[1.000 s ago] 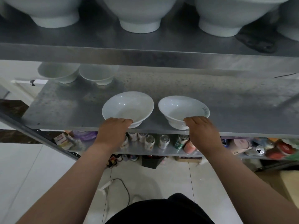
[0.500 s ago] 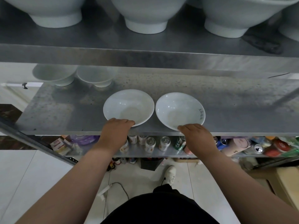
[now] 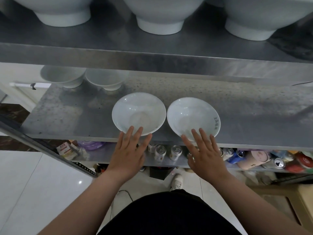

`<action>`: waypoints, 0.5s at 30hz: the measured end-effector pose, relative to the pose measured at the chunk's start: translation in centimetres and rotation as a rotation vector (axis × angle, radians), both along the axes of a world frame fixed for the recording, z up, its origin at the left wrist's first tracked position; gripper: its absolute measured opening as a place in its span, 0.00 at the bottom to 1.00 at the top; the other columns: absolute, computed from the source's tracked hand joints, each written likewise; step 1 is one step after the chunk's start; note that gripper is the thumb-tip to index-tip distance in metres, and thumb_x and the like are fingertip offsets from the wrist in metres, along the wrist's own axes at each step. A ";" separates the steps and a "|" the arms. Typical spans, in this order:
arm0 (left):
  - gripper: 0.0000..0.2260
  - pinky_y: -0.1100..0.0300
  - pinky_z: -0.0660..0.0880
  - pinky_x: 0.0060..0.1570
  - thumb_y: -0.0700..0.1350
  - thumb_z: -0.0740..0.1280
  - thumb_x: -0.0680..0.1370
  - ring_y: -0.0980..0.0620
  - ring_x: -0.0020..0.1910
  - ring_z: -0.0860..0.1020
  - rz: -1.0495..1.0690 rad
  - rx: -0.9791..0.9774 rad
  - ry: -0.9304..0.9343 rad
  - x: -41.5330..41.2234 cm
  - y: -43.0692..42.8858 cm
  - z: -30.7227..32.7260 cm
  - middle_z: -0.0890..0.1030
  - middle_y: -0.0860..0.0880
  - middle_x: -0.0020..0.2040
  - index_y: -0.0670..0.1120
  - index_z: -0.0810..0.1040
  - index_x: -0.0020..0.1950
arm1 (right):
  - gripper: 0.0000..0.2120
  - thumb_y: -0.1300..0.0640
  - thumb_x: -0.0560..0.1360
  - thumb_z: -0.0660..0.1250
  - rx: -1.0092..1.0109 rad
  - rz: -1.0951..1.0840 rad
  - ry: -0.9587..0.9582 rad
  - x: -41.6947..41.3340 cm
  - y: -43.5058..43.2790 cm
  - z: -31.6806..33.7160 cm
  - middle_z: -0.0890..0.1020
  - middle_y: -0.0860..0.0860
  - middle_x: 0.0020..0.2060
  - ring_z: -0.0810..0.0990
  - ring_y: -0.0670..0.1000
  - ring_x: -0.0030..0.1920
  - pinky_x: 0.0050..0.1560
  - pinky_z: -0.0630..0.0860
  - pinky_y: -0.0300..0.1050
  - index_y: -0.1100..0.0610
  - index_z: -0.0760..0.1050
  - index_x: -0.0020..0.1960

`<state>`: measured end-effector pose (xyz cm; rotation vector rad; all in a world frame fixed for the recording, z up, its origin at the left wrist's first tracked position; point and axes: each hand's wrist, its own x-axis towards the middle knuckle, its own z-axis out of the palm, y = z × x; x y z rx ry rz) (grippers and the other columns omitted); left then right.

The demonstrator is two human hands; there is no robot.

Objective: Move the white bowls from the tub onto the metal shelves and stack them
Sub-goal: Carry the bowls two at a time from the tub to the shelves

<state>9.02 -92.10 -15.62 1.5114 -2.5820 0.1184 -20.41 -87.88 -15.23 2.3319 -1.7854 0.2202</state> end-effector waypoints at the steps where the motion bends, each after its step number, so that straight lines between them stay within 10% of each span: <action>1: 0.29 0.36 0.55 0.73 0.51 0.55 0.78 0.36 0.78 0.51 -0.001 0.006 -0.003 0.0 0.0 -0.3 0.56 0.43 0.79 0.51 0.56 0.80 | 0.38 0.55 0.71 0.69 -0.003 0.006 -0.004 -0.1 -0.2 -0.1 0.62 0.59 0.76 0.54 0.62 0.77 0.73 0.56 0.67 0.50 0.59 0.78; 15: 0.38 0.36 0.54 0.74 0.52 0.66 0.73 0.35 0.75 0.58 -0.023 -0.006 -0.089 -2.4 -9.3 0.6 0.62 0.42 0.77 0.47 0.55 0.80 | 0.47 0.50 0.69 0.69 0.110 -0.070 0.010 -1.3 -10.6 0.1 0.56 0.59 0.77 0.50 0.62 0.78 0.73 0.41 0.63 0.45 0.44 0.79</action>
